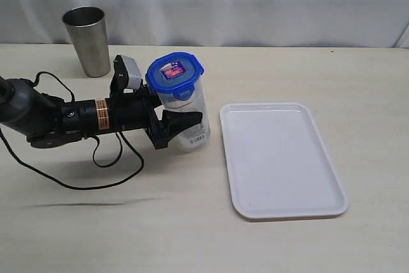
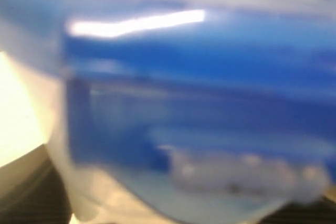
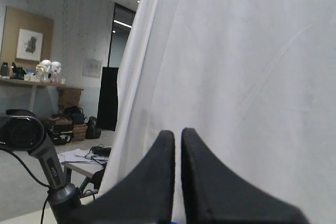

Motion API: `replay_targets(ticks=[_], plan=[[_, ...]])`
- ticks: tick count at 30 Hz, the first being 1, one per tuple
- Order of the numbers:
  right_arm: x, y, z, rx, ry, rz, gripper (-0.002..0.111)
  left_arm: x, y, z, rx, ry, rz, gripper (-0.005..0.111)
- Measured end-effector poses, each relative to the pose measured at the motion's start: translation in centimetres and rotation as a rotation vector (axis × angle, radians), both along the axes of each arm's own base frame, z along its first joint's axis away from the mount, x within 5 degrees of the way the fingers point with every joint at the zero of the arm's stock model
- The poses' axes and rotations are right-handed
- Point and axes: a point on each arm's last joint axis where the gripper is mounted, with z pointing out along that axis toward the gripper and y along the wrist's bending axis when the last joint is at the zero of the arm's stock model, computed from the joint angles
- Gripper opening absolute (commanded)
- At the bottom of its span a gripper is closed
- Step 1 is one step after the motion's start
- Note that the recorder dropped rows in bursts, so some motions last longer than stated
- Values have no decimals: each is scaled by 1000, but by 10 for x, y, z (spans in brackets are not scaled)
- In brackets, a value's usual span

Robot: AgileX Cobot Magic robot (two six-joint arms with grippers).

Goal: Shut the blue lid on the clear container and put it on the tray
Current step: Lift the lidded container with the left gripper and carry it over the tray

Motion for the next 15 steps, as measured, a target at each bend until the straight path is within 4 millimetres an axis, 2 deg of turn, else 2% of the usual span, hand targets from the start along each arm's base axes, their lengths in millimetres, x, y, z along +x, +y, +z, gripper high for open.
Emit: replay_targets(ticks=[5, 10, 15], plan=[[-2, -2, -4, 4, -2, -1, 5, -1, 0, 7, 55, -2, -20, 0], [-1, -1, -5, 9, 10, 0, 5, 1, 0, 27, 124, -53, -5, 0], [-1, -1, -6, -4, 17, -3, 4, -1, -10, 47, 217, -92, 23, 0]])
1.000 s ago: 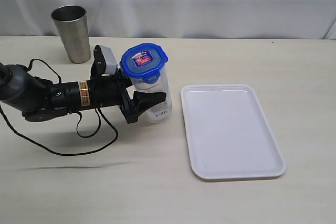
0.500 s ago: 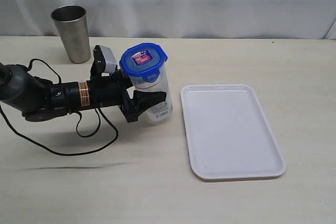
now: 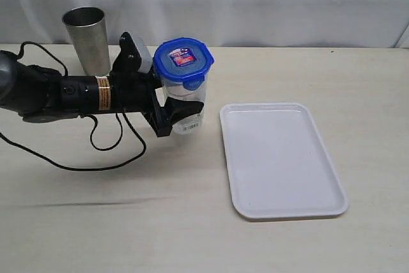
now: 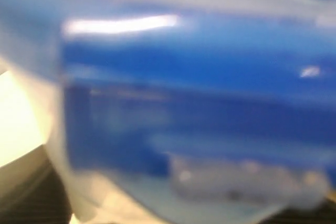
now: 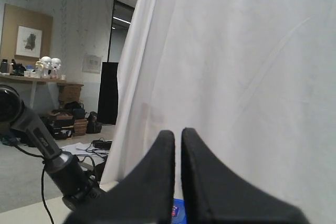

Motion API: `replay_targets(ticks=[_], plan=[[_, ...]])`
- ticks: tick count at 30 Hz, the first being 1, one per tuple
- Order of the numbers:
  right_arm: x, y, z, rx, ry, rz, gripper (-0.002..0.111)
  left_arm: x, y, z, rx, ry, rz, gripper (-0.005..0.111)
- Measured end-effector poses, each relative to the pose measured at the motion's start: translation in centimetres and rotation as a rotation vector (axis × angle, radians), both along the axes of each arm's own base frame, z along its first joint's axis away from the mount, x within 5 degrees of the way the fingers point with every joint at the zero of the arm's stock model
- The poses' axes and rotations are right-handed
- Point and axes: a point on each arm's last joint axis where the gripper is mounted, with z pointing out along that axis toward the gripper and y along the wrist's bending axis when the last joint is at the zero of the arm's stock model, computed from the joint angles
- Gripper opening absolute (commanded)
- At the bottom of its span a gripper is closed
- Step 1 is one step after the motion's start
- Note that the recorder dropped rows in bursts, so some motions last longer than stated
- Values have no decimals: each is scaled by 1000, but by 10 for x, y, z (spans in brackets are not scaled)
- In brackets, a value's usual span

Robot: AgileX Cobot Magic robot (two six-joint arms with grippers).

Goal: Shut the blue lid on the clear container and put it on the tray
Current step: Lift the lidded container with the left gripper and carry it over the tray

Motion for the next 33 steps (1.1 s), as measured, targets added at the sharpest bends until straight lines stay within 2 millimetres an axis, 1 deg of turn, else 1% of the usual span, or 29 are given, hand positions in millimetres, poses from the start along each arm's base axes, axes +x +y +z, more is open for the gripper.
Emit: replay_targets(ticks=[2, 6, 15, 18, 24, 27, 30, 33], plan=[[0, 0, -1, -7, 4, -2, 4, -3, -7, 5, 59, -7, 15, 0], [1, 0, -2, -22, 14, -4, 4, -11, -27, 9, 194, -22, 35, 0], [1, 0, -3, -25, 19, -4, 4, -14, -72, 24, 438, -114, 112, 0], [1, 0, -3, -25, 19, -4, 4, -15, -87, 34, 502, -157, 147, 0], [1, 0, -3, -25, 19, -4, 4, -15, -116, 63, 586, -287, 190, 0], [1, 0, -3, -25, 19, -4, 4, -19, -129, 74, 647, -367, 189, 0], [1, 0, -3, -25, 19, -4, 4, -25, -141, 74, 726, -453, 164, 0], [1, 0, -3, -25, 19, -4, 4, -32, -151, 62, 831, -541, 111, 0]])
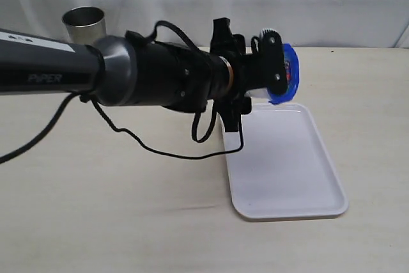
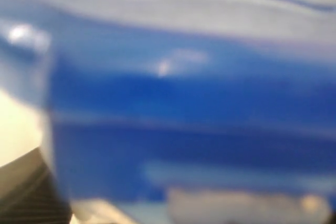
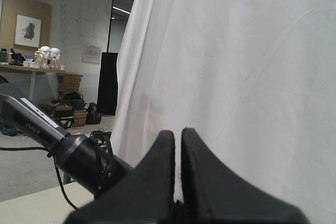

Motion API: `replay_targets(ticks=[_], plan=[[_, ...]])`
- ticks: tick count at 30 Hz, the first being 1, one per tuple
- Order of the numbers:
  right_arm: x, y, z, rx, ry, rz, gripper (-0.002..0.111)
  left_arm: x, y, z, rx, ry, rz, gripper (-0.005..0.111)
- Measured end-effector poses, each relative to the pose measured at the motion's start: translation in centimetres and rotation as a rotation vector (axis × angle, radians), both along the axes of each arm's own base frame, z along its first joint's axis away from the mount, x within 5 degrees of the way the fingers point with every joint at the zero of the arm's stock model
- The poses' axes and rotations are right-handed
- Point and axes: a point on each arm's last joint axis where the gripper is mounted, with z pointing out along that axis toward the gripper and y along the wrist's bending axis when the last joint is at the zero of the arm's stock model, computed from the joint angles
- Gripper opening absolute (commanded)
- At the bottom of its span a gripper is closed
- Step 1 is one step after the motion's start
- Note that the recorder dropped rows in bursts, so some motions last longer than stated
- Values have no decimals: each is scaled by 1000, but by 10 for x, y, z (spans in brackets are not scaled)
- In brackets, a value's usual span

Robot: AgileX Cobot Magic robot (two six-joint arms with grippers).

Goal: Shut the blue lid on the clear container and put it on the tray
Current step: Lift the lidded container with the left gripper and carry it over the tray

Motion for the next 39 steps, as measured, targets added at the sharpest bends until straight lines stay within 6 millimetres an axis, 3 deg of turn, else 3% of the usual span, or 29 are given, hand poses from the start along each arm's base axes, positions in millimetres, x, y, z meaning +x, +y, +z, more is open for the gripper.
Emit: replay_targets(ticks=[10, 20, 26, 34, 39], plan=[[0, 0, 0, 0, 0, 0, 4, -9, -15, -21, 389, -325, -54, 0], [0, 0, 0, 0, 0, 0, 4, -32, -36, -46, 659, -427, -254, 0], [0, 0, 0, 1, 1, 1, 4, -33, -35, -52, 823, -482, -313, 0], [0, 0, 0, 1, 1, 1, 4, -33, -35, -52, 787, -470, -283, 0], [5, 3, -7, -23, -13, -19, 4, -33, -36, -52, 642, -416, -201, 0]])
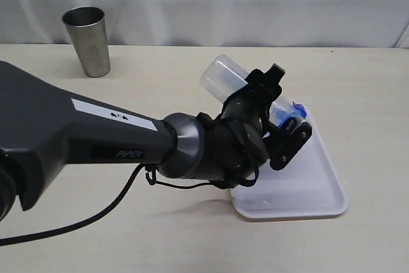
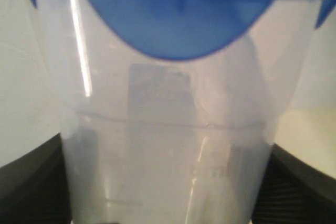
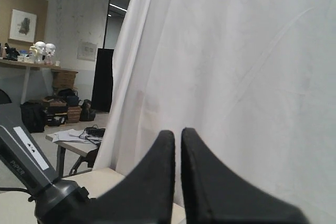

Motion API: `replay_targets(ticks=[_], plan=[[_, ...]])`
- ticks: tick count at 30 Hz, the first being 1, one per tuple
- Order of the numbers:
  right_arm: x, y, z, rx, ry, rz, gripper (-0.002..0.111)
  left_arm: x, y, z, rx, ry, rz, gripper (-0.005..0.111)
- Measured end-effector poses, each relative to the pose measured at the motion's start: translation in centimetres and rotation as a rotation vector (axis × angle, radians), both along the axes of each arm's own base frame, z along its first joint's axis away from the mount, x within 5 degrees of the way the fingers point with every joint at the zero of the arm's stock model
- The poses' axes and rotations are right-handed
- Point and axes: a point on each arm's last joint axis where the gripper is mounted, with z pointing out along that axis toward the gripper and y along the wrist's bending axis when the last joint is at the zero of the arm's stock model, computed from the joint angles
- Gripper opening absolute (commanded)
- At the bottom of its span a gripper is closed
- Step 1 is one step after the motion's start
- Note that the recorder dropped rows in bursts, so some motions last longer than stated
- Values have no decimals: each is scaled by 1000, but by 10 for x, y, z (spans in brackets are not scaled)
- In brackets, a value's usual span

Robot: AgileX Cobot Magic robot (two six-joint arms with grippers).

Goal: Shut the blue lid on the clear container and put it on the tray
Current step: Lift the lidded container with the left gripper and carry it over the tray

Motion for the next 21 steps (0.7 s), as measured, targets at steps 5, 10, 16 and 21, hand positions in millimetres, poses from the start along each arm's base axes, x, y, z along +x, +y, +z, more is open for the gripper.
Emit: replay_targets(ticks=[5, 10, 16, 21], plan=[[5, 4, -9, -17, 13, -4, 4, 0, -2, -4, -238, 118, 66, 0], [4, 3, -5, 22, -24, -1, 4, 7, -2, -7, -471, 321, 96, 0], [0, 1, 5, 152, -71, 31, 4, 17, 5, -9, -596, 470, 115, 0], [-1, -1, 9, 183, -95, 33, 4, 19, 6, -8, -659, 618, 71, 0]])
